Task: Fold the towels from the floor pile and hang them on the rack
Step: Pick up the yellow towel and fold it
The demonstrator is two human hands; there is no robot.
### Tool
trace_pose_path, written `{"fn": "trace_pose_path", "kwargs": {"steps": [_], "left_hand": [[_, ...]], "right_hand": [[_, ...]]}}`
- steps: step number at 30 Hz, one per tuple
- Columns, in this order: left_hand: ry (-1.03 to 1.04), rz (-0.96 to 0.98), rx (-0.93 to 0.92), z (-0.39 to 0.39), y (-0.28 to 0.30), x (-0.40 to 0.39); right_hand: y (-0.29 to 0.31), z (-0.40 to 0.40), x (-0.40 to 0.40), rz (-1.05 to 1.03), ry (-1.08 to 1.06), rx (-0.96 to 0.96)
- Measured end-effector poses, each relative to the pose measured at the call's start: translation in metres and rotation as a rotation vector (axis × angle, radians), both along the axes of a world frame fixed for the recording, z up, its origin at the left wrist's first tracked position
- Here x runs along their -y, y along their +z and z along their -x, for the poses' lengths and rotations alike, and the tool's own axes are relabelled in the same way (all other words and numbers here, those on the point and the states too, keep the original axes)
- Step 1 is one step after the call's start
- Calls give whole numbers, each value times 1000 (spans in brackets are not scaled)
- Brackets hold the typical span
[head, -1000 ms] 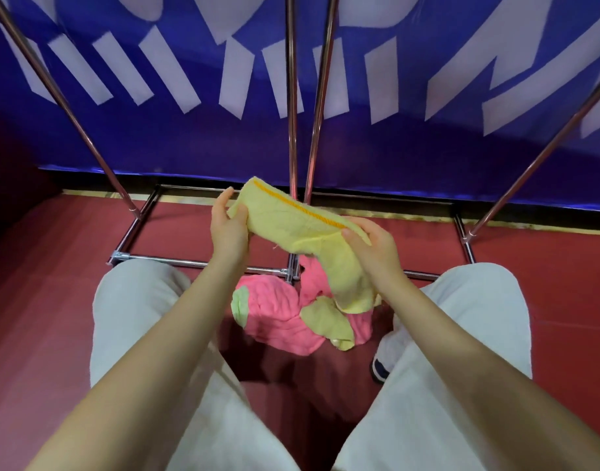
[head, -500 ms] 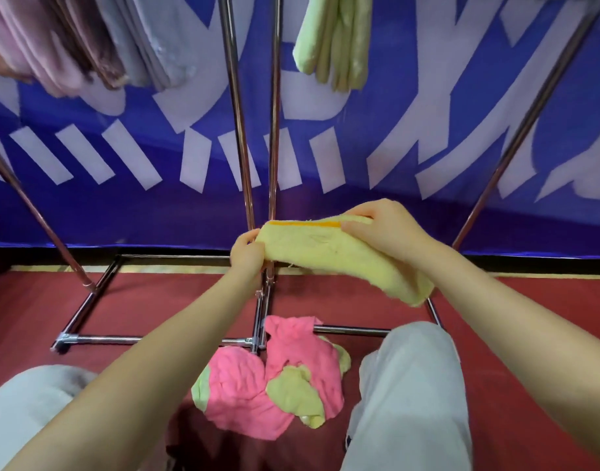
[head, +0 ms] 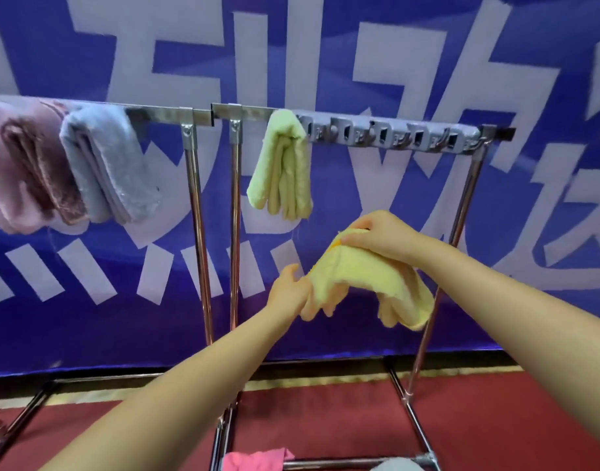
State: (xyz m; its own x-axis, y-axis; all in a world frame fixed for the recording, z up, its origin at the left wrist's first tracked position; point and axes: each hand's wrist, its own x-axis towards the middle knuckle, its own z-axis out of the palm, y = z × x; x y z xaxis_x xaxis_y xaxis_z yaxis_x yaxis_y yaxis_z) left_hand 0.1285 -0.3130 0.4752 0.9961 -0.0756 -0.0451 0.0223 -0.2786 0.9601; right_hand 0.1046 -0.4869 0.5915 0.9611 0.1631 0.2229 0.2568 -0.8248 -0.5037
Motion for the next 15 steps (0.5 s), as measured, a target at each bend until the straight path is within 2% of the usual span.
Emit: {"fn": "trace_pose_path", "kwargs": {"steps": [6,12,15], "left_hand": [[-88,97,212,-16,76,38],[-115,72,466,-51,141,52],[-212,273,386,-71,160,51]], "right_hand": [[58,-34,24,161,-96,-14],[111,-69,32,-11,-122,130],[132,-85,21,-55,-68,138]]}}
